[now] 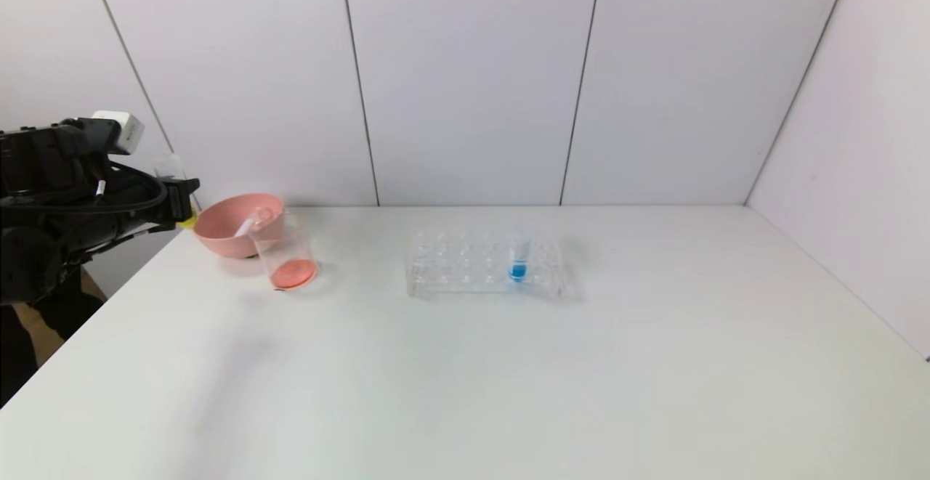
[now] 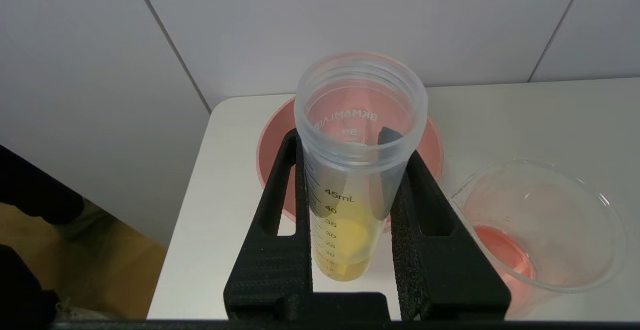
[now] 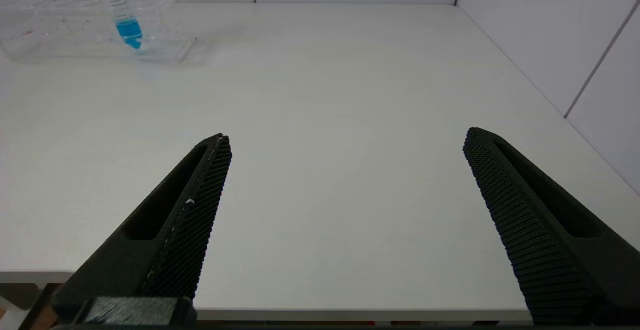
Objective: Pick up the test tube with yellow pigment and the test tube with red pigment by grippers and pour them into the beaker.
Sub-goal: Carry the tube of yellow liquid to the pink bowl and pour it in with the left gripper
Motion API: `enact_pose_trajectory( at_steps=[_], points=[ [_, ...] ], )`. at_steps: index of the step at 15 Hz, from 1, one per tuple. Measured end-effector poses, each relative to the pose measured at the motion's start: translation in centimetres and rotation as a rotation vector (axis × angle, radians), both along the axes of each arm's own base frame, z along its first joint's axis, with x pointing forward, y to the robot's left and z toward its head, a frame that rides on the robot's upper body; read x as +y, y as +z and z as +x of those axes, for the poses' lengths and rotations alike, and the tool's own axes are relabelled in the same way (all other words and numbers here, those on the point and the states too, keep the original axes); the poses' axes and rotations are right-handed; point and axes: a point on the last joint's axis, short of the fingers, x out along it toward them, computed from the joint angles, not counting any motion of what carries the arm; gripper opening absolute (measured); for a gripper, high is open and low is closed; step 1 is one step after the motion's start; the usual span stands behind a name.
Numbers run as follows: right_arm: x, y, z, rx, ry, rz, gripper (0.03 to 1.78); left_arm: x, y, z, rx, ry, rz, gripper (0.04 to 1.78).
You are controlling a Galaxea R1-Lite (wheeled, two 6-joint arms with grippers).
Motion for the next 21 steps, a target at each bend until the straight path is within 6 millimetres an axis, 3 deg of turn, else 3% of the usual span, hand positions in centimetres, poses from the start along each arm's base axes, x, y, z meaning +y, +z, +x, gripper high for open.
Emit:
enact_pose_trajectory(
  at_steps=[9,21],
  points=[
    [0.0,0.0,0.0,0.0,0.0,0.0,1.7,2.3,-0.2,0.4,-0.011,-0.325,0.087,0.46],
    [0.0,0.0,0.0,0.0,0.0,0.0,1.7,2.4,-1.2,1.4,-0.001,-0.463,0.221,0.46]
  ],
)
